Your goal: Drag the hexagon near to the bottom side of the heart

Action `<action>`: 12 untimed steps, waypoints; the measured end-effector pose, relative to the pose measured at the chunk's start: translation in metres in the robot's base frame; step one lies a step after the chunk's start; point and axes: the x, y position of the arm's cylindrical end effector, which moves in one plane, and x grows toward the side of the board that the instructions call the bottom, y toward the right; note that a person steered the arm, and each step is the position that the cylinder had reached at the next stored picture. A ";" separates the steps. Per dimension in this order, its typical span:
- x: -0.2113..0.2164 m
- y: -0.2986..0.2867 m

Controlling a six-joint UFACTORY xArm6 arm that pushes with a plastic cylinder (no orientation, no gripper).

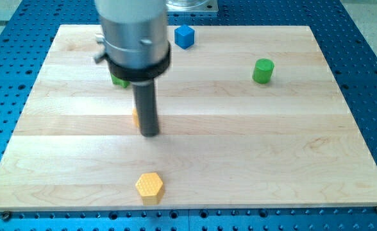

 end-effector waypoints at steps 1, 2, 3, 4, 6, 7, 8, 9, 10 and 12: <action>0.014 0.047; -0.013 0.018; -0.015 -0.025; -0.023 -0.025; 0.058 0.138; 0.136 0.095; 0.138 0.079; 0.126 0.004; 0.111 -0.022; 0.129 -0.061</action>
